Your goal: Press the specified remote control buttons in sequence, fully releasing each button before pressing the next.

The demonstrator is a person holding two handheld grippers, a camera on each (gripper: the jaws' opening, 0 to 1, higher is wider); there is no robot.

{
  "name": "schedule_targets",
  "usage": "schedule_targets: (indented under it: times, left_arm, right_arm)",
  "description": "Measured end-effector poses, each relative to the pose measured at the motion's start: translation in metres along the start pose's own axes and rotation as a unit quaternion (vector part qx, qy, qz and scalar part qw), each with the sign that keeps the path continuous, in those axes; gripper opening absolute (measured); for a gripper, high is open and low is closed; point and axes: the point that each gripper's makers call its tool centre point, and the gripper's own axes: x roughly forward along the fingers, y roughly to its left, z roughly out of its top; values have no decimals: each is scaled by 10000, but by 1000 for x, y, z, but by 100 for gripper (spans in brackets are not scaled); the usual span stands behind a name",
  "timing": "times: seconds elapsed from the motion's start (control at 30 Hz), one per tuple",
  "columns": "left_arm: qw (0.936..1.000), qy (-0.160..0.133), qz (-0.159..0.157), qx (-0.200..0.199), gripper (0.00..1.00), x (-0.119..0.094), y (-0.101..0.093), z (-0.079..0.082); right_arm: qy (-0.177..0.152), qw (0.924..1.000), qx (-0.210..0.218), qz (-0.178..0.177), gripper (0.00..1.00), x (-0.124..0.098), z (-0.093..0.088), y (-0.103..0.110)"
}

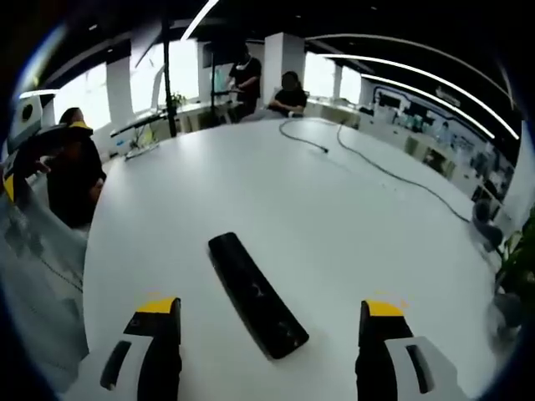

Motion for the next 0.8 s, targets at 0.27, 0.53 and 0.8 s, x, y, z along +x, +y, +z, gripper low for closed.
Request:
schedule_targets:
  times: [0.27,0.53,0.8]
  left_arm:
    - [10000,-25,23,-11,94,0,1,1]
    - [10000,-53,28,8,94,-1,1,1]
    - [10000,-75,34,4,94,-1,2,2]
  right_arm:
    - [-568,9980,215,-198,91,-29,26,5]
    - [-931,9944,137,-479,90,-63,42,9]
    - [-1260,9897,42,-678,87,-99,57,20]
